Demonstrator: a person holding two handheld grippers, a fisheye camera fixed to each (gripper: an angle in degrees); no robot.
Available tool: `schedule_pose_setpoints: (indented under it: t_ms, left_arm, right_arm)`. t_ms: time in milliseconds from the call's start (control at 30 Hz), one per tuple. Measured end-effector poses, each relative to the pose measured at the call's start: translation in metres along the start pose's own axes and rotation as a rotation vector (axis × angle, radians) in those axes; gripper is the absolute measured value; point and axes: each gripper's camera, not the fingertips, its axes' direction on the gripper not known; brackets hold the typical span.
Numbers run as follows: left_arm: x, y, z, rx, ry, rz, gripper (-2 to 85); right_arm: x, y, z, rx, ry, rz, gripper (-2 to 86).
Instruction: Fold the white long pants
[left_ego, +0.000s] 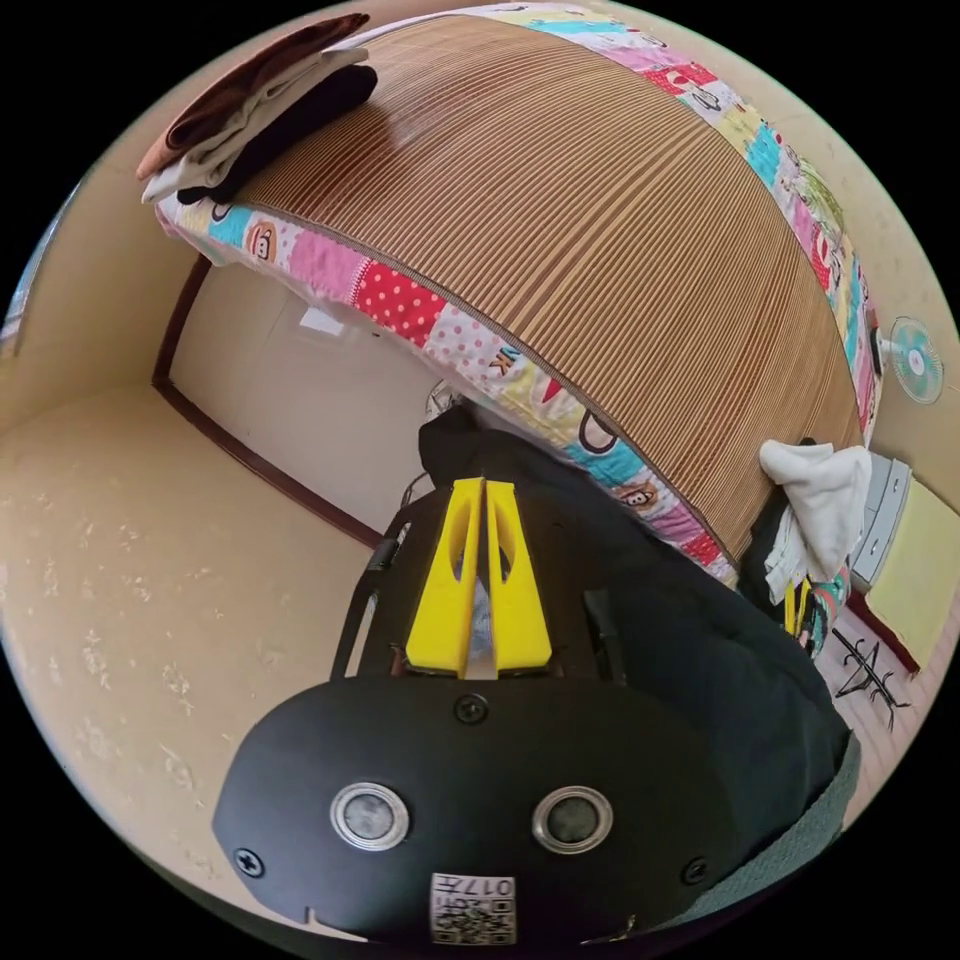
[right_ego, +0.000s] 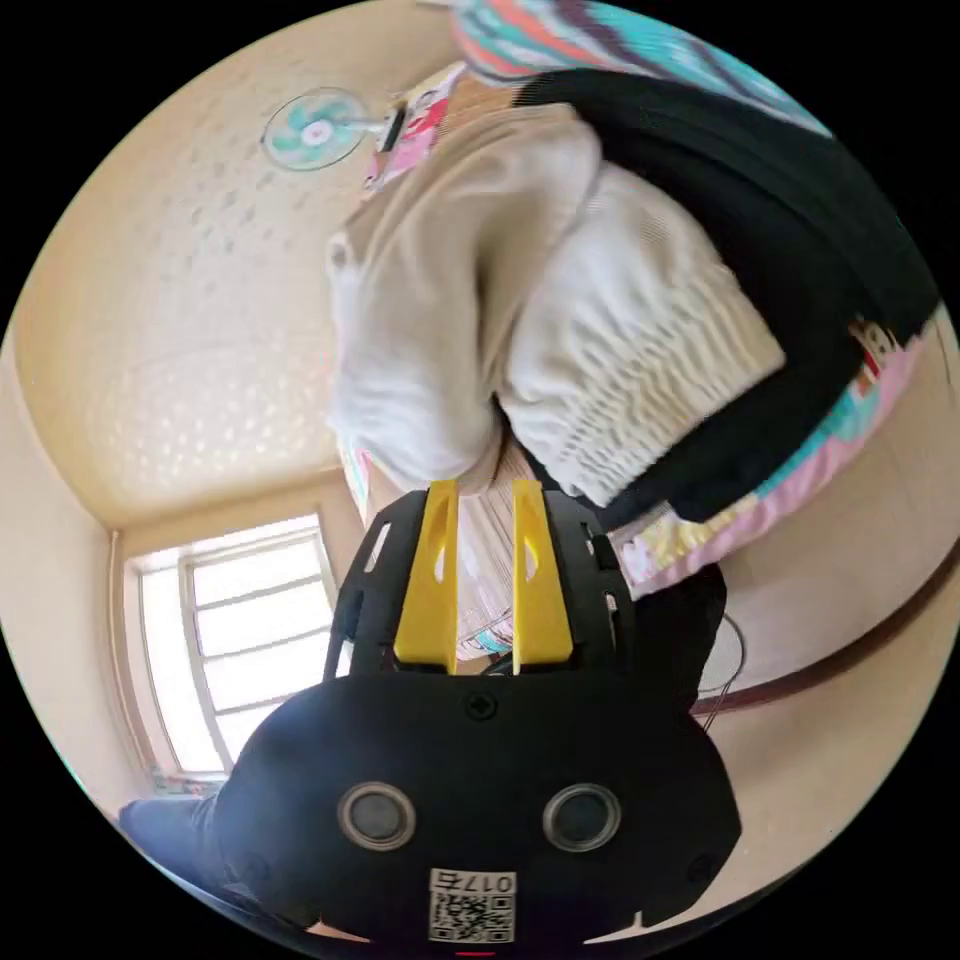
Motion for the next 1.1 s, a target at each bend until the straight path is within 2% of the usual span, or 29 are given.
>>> schedule_pose_setpoints:
  t_ms: [67,200,367,500,567,700,767,800,867,933,1000,1067,1100]
  left_arm:
    - [-0.016,0.011,0.018,-0.036,-0.005,-0.03,-0.5]
    - [-0.047,0.028,0.044,-0.087,-0.02,-0.13,-0.4]
    - [-0.038,0.011,0.045,-0.038,0.009,-0.116,-0.5]
    - [0.012,-0.016,0.04,0.037,0.0,0.043,-0.5]
    - [0.04,-0.024,0.042,0.054,-0.033,0.14,-0.5]
    - [0.112,-0.023,0.067,0.043,-0.213,0.421,-0.4]
    - [0.133,-0.015,0.076,0.066,-0.2,0.487,-0.4]
    - [0.143,-0.009,0.077,0.101,-0.14,0.519,-0.3]
    - [0.156,-0.001,0.075,0.152,-0.023,0.566,0.0]
    - [0.179,0.016,0.064,0.224,0.073,0.705,0.9]
    - [0.205,0.035,0.056,0.263,0.052,0.855,2.9]
    - [0.227,0.056,0.048,0.313,0.022,0.966,6.0]
    - [0.241,0.072,0.04,0.347,0.042,1.043,7.5]
  right_arm:
    - [0.034,0.009,-0.02,0.094,-0.032,0.127,9.0]
    - [0.059,0.011,-0.026,0.158,-0.071,0.236,10.1]
    - [0.06,0.016,-0.007,0.216,-0.171,0.306,11.1]
    - [0.046,0.028,0.008,0.229,-0.279,0.266,10.2]
    - [0.036,0.036,0.022,0.211,-0.27,0.261,10.1]
    - [0.029,0.037,0.051,0.122,-0.269,0.218,9.2]
    - [0.027,0.045,0.057,0.143,-0.226,0.237,5.4]
    - [0.025,0.049,0.056,0.164,-0.23,0.23,4.8]
    - [0.006,0.067,0.049,0.261,-0.39,0.122,3.0]
    - [-0.021,0.075,0.045,0.277,-0.408,0.05,2.4]
    - [-0.076,0.068,0.044,0.201,-0.283,-0.123,1.9]
    - [-0.168,0.063,0.041,0.131,-0.068,-0.368,1.3]
    - [-0.188,0.065,0.04,0.121,-0.062,-0.42,1.3]
